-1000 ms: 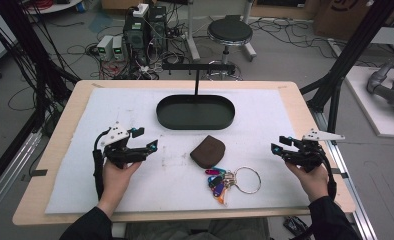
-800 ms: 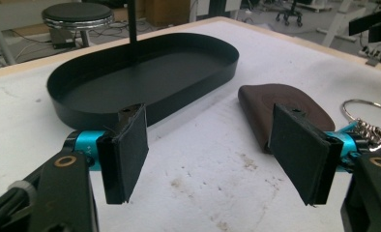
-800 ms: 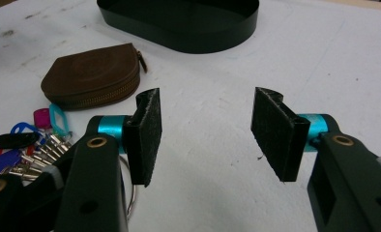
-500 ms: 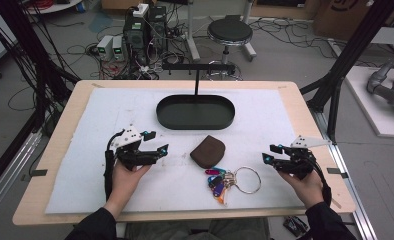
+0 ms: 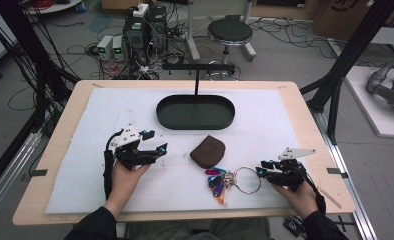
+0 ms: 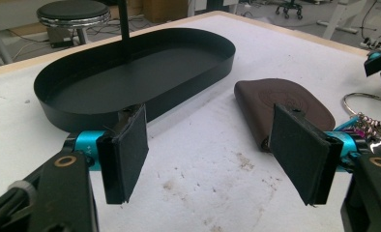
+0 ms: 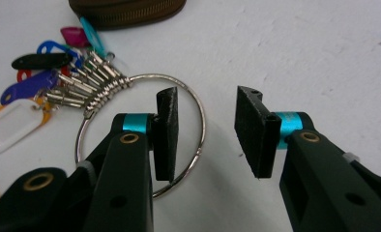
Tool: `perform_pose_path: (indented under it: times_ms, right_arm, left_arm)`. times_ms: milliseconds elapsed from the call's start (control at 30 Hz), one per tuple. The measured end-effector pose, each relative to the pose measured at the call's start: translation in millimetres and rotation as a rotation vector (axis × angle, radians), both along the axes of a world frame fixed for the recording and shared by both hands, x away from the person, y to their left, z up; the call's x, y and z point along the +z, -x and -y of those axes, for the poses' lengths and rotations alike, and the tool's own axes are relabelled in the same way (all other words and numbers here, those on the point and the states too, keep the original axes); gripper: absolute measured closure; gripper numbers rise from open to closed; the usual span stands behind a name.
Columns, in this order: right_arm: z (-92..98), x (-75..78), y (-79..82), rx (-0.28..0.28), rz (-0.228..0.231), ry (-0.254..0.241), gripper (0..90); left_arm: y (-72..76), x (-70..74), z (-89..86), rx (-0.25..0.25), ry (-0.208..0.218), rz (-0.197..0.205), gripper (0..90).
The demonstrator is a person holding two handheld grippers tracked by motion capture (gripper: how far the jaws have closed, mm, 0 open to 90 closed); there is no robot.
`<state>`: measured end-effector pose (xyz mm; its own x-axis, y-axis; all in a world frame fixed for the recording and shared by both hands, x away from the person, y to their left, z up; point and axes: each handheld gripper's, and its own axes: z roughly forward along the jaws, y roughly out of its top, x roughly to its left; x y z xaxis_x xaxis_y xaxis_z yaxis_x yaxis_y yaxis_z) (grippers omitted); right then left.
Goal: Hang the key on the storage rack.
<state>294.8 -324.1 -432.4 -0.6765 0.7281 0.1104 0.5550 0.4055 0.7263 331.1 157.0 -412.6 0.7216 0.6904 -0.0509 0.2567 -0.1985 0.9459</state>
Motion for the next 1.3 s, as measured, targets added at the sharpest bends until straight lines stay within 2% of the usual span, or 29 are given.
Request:
perform_pose_path:
  times_ms: [100, 267, 400, 567, 700, 767, 900, 1133, 1300]
  right_arm:
    - [-6.6, -3.6, 0.9, 0.012, -0.009, 0.043, 64.5]
    - [-10.5, -9.9, 0.1, 0.019, -0.032, 0.094, 72.0]
    - [-9.7, -11.9, 0.6, 0.010, -0.022, 0.091, 77.2]
    - [-11.6, -12.5, 3.2, 0.013, 0.015, 0.123, 84.4]
    - [-13.3, -11.9, 3.5, 0.011, 0.016, 0.131, 86.9]
    - [-13.2, -11.6, 3.0, 0.008, 0.012, 0.125, 87.3]
    - [-11.4, -8.6, 1.1, -0.018, 0.038, 0.115, 87.8]
    - [-1.3, 5.3, 2.3, -0.081, 0.110, 0.035, 87.8]
    - [2.3, 11.2, 2.8, -0.108, 0.124, -0.044, 87.8]
  left_arm:
    - [-0.1, -0.2, 0.1, -0.002, 0.000, -0.002, 30.3]
    - [0.2, -0.1, 0.2, -0.001, 0.000, 0.000, 30.3]
    - [0.1, -0.1, -0.1, 0.002, -0.001, 0.001, 30.3]
    - [0.1, -0.4, 0.5, 0.006, -0.003, -0.004, 30.3]
    - [-0.4, -0.6, 0.3, 0.006, -0.007, -0.005, 30.3]
    - [-0.2, -0.4, -0.1, 0.006, -0.009, -0.005, 30.3]
    - [0.0, -0.5, -0.2, 0.005, -0.010, -0.003, 30.3]
    - [0.5, -1.0, -1.5, 0.010, -0.008, -0.005, 30.3]
    - [0.6, -1.0, -0.6, 0.009, -0.008, -0.004, 30.3]
